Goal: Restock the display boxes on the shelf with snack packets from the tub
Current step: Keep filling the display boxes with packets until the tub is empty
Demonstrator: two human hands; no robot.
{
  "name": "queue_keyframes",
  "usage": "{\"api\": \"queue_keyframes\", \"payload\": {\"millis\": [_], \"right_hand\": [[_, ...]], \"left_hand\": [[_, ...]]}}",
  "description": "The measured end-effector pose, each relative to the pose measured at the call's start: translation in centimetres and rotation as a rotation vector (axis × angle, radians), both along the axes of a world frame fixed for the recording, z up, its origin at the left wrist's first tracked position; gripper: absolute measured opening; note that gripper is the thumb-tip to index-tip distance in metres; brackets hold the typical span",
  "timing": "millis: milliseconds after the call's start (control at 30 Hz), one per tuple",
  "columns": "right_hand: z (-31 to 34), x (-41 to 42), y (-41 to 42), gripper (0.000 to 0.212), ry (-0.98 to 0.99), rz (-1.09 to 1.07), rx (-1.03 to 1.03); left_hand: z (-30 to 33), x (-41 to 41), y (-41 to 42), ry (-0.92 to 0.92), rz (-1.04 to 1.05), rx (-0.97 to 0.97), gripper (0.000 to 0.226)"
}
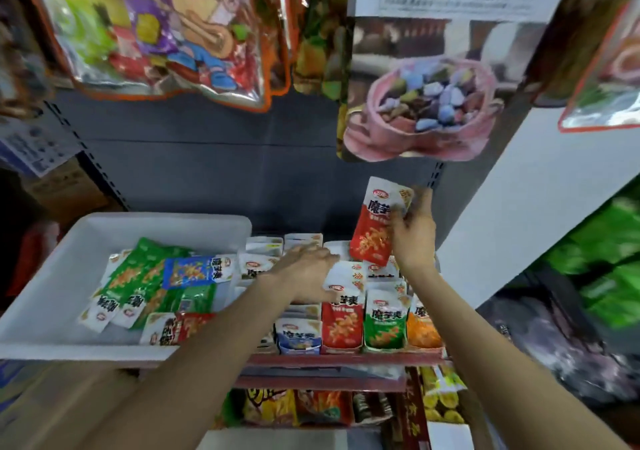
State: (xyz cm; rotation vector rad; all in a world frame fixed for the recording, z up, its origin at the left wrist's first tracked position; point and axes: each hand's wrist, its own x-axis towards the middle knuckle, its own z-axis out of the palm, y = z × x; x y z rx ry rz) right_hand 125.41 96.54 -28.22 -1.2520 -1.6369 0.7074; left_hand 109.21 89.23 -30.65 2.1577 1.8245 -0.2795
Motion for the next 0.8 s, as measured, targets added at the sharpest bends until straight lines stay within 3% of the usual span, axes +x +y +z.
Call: {"api": "queue_keyframes", "payload": {"millis": [233,433,600,800], "right_hand": [[-1.4,0.1,-0.1,0.012,0.138,0.124,-0.090],[-4.0,0.3,-1.0,0.019,-0.209,0.325,-0.216],[-3.5,0.5,-1.1,0.029,-0.179,0.372,-0.205],[-3.9,0.0,-1.5,0.017,-0.101,0.362,-0.208]], "left_hand": [[0.3,0.4,-1.4,-0.145,0.034,0.129,0.045],[0.0,0.2,-2.5,-0.278,0.124,0.194,0.034],[0.0,0.3,-2.5,-0.283,0.141,0.169,0.037],[-0.1,0.2,-2.5,-0.275,0.150,0.164,0.040]]}}
